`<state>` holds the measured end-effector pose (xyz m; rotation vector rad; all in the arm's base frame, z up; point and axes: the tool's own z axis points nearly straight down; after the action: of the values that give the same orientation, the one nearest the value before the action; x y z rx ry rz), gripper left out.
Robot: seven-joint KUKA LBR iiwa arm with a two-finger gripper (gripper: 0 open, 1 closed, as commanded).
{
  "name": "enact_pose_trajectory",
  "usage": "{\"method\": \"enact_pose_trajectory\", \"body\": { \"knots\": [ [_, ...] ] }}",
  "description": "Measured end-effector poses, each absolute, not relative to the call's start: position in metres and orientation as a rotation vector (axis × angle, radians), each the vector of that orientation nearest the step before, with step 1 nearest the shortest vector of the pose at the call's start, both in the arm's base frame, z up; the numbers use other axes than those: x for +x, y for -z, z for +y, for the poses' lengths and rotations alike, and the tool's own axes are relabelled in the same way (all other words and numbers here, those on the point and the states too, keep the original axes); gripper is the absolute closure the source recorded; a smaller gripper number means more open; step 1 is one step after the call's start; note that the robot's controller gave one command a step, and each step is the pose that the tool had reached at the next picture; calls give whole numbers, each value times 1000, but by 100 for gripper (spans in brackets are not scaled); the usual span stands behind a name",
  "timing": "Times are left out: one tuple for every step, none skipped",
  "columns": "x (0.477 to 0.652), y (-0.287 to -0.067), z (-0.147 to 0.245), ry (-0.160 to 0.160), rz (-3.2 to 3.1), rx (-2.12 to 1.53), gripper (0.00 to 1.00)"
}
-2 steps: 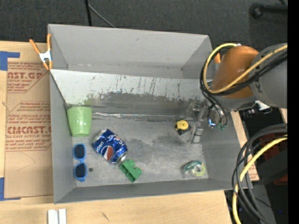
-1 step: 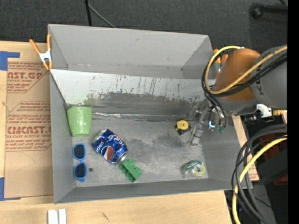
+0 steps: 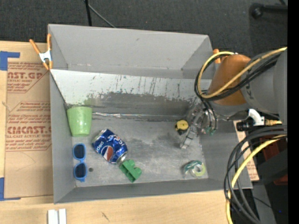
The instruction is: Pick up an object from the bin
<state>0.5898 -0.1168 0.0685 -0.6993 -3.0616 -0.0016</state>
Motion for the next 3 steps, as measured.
{"method": "enact_pose_trajectory", "body": {
  "knots": [
    [589,-69,-103,2,-2959,-1057,0],
    [590,-71,-104,-1,-2963,-1058,100],
    [591,-122,-104,2,-2965,-1056,100]
  ]
}}
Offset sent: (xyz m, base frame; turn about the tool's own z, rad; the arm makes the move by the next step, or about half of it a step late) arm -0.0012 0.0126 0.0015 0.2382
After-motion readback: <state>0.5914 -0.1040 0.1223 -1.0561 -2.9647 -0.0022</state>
